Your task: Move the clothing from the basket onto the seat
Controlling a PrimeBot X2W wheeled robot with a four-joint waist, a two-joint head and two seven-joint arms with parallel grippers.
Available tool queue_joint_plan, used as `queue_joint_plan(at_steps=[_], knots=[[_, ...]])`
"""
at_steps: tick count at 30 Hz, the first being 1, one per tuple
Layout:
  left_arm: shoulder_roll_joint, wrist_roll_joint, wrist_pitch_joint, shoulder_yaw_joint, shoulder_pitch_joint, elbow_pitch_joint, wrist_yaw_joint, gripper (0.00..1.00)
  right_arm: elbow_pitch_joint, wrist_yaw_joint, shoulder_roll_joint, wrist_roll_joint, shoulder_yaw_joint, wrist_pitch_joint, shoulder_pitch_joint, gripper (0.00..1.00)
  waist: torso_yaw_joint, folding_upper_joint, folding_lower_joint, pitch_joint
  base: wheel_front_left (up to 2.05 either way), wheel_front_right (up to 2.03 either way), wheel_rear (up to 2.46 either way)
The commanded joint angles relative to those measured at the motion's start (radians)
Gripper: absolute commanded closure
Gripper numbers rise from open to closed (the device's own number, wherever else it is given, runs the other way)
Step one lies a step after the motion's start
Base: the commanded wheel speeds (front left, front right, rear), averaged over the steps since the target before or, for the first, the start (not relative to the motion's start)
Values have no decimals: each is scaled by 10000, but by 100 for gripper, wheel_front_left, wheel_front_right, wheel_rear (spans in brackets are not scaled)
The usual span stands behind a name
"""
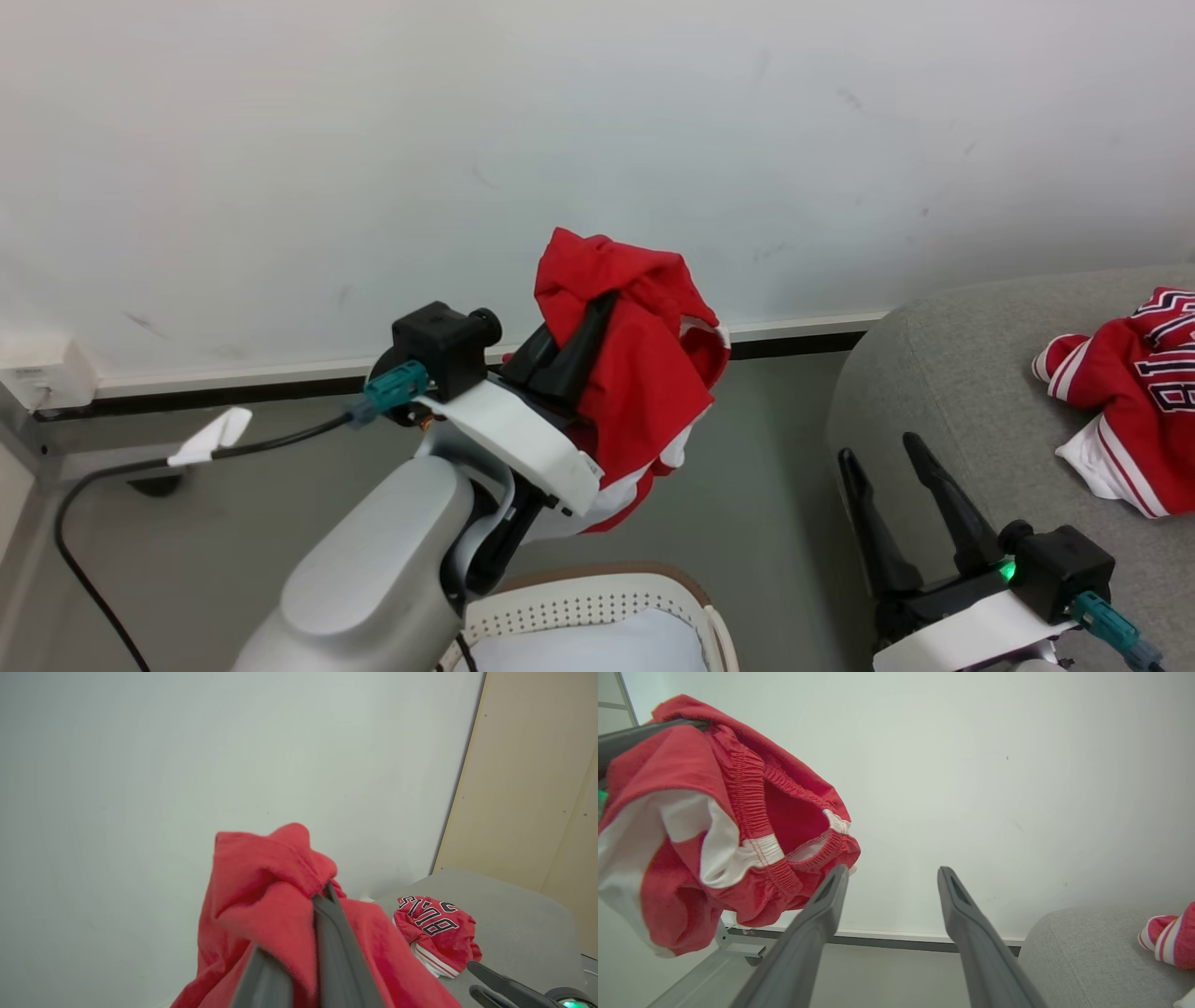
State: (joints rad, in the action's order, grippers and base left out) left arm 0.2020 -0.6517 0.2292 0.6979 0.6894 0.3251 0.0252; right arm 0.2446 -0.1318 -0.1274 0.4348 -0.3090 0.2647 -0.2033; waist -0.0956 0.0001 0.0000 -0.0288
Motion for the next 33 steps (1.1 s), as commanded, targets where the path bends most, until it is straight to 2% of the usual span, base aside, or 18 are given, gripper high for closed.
queue_joint_plan(at_steps=[1,9,17,25,33], knots=[[80,-92,-18,-2,-80,-16,-44,100,-63,22,-85,70,-90,-7,-57,0,24,-1,0,10,0,0,0],[-69,-203,-15,119,-180,163,49,100,-633,22,-500,393,-1489,-7,-261,0,360,-1,0,45,0,0,0],[-412,-206,51,482,-240,465,245,100,-322,24,-615,536,-3203,-9,-920,0,1013,-1,0,-56,0,0,0],[-978,-299,68,1109,-431,667,533,100,1056,22,-122,64,-3117,-7,-1323,0,1893,-1,0,-237,0,0,0],[-1171,-377,-13,1527,-535,579,653,100,2186,22,295,-27,-3152,-7,-1884,0,2465,-1,0,-259,0,0,0]])
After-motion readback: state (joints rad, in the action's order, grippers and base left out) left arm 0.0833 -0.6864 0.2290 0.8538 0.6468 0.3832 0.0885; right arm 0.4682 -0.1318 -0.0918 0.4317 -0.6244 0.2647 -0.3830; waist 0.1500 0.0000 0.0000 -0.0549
